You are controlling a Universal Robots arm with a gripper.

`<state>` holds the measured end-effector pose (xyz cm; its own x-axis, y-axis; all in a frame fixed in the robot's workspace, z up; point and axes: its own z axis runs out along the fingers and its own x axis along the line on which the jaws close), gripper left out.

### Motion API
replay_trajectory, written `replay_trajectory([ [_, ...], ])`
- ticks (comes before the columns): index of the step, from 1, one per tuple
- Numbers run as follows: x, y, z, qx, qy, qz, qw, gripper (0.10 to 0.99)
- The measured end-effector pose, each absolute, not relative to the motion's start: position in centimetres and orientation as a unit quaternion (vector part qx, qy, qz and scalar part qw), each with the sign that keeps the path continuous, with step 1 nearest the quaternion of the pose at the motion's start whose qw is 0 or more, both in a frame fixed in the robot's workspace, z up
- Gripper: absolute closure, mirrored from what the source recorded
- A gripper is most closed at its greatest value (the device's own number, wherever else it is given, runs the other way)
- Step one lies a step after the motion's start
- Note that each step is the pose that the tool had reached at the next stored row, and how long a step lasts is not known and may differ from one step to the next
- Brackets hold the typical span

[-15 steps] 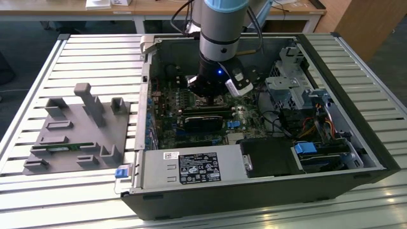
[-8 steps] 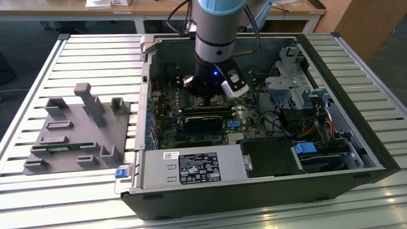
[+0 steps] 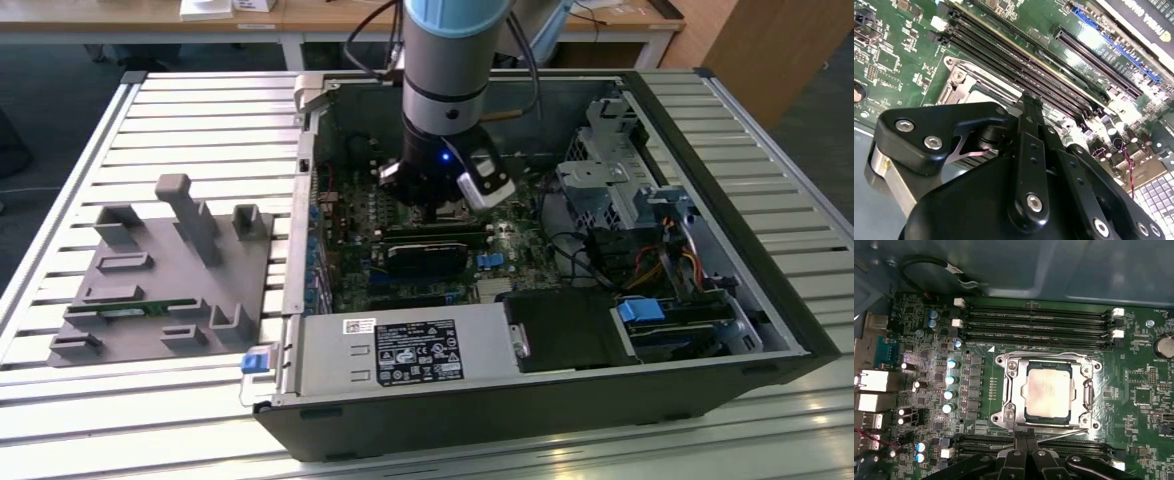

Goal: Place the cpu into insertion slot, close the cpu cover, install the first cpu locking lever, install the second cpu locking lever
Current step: 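Install the second cpu locking lever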

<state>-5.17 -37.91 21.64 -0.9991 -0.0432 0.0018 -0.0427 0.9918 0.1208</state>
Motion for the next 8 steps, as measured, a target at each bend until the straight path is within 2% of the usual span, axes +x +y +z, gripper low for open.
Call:
replay_trajectory([
  [8,-5.22,-38.08,21.03,0.021,-0.998,-0.063,0.002,0.98],
])
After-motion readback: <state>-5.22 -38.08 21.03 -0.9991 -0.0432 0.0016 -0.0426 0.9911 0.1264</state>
